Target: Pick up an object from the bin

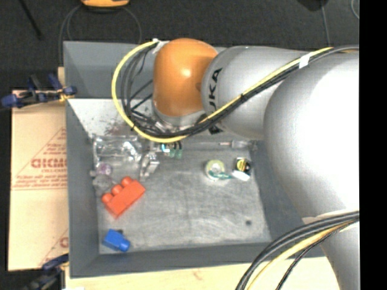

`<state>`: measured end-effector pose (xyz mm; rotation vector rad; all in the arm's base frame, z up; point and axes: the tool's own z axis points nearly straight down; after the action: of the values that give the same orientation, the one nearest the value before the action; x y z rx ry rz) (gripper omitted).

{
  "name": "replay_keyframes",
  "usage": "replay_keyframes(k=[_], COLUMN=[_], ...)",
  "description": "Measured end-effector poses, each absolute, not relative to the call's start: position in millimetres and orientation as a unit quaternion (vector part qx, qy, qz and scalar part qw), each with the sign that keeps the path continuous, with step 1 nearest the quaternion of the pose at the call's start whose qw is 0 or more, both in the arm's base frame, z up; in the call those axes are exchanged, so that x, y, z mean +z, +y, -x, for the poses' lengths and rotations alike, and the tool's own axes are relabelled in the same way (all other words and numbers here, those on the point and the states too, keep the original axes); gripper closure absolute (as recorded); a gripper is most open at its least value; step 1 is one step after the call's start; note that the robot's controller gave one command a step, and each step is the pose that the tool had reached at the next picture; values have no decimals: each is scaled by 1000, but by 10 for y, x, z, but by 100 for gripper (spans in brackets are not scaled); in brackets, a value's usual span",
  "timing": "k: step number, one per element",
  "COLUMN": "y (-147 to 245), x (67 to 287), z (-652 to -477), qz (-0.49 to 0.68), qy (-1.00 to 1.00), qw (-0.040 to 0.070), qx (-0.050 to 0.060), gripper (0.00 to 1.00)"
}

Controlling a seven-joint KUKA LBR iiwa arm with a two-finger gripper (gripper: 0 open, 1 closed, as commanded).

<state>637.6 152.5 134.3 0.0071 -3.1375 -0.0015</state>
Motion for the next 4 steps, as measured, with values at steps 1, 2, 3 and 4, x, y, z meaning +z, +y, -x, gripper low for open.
replay_keyframes(k=[1, 2, 3, 4], y=[1818, 2115, 2000, 2107], x=[1169, 1132, 1060, 763], z=[-6218, -5964, -5888, -5840], qz=[-152, -294, -413, -573], qy=[-988, -956, -911, -820], qw=[-15, -3, -1, -6], qx=[-7, -1, 0, 4], gripper=[0, 0, 0, 0])
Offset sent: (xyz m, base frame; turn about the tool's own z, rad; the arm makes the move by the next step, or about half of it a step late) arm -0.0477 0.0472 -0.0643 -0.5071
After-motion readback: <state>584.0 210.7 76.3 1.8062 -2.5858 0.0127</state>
